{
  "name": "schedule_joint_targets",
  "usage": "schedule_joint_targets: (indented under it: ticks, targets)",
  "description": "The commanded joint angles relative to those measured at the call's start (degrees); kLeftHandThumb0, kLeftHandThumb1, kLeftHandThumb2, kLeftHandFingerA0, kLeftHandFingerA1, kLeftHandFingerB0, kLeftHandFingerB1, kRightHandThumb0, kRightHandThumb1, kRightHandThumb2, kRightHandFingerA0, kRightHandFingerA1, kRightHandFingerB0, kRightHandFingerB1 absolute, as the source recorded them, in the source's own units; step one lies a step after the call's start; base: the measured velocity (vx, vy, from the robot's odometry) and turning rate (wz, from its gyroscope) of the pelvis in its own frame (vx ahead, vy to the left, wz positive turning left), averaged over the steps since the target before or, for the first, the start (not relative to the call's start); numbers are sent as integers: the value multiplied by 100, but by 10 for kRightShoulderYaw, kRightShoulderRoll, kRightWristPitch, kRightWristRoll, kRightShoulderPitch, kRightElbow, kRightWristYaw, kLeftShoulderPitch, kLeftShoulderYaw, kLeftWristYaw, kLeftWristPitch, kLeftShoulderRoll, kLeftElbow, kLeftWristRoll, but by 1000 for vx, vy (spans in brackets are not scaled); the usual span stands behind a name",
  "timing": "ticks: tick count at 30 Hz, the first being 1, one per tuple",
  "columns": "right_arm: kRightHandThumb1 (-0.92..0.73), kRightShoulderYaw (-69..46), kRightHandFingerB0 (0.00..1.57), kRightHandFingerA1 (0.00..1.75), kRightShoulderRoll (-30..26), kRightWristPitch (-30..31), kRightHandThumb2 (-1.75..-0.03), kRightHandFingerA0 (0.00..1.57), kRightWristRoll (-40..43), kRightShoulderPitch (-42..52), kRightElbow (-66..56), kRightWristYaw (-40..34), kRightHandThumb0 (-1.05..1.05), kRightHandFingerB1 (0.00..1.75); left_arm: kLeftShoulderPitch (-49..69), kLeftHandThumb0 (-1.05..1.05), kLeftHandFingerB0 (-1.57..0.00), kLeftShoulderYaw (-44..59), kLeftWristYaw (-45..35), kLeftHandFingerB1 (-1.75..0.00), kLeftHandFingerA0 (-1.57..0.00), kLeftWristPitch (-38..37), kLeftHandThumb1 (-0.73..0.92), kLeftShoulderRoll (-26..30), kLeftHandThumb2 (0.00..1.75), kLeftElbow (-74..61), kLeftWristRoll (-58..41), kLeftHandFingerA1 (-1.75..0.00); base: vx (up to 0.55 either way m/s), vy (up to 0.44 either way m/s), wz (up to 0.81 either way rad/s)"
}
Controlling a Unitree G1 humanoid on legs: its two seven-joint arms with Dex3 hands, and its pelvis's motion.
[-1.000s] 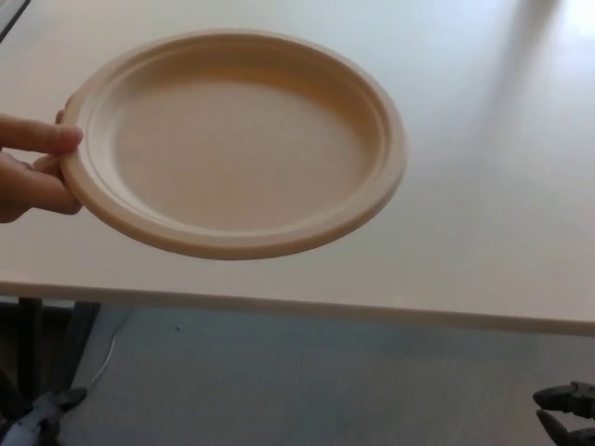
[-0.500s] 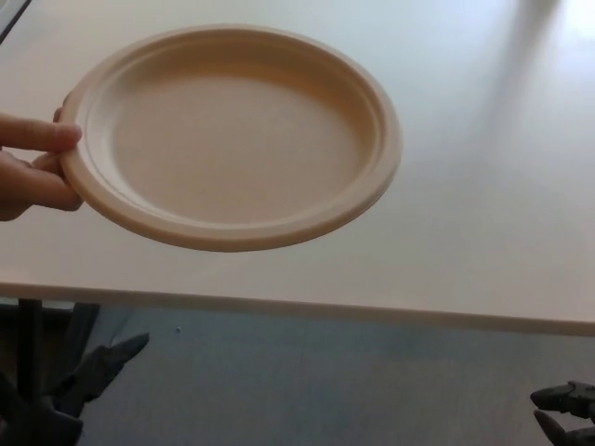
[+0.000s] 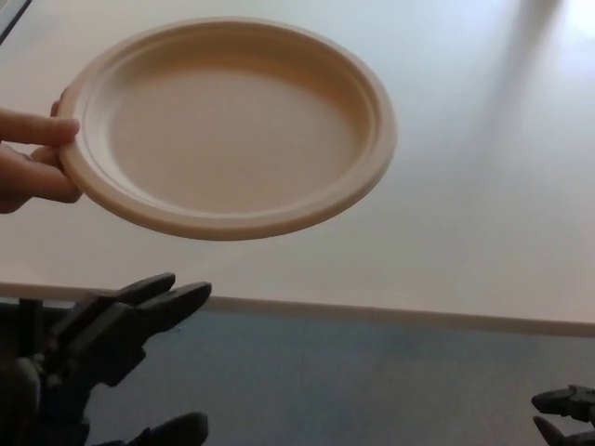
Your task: A person passes a plate to the robot and the robot grabs it with its left hand and places it at the centre of the table infront of it
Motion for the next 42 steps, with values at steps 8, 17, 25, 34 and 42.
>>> schedule_joint_targets:
  ticks: [8, 17, 25, 34, 42]
  targets:
    - [-84, 10, 37, 63, -20, -6, -63, 33, -6, -3, 26, 3, -70, 48, 6, -80, -18, 77, 20, -44, -31, -145, 66, -45, 106, -169, -51, -55, 0, 0, 0]
    - [-82, 13, 37, 67, -21, -10, -65, 37, -6, -6, 28, 0, -71, 50, -104, -71, -81, 124, 45, -97, -57, -207, 76, -120, 63, -147, -30, -63, 0, 0, 0]
    - [-83, 18, 37, 67, -25, -11, -65, 38, -10, -15, 31, -1, -72, 51, -144, -67, -30, 86, -1, -44, -22, -55, 48, -149, 81, -201, 27, -46, 0, 0, 0]
    - [-84, 16, 36, 68, -28, -11, -65, 42, -7, -17, 31, 2, -73, 52, -236, -87, -2, 176, -89, -18, -3, 21, 53, -24, 90, -150, 174, -9, 0, 0, 0]
    - [-83, 16, 39, 66, -30, -3, -65, 44, -6, -26, 32, 10, -71, 49, -292, -101, -3, 147, -138, -8, -10, 63, 62, 31, 95, -91, 276, -8, 0, 0, 0]
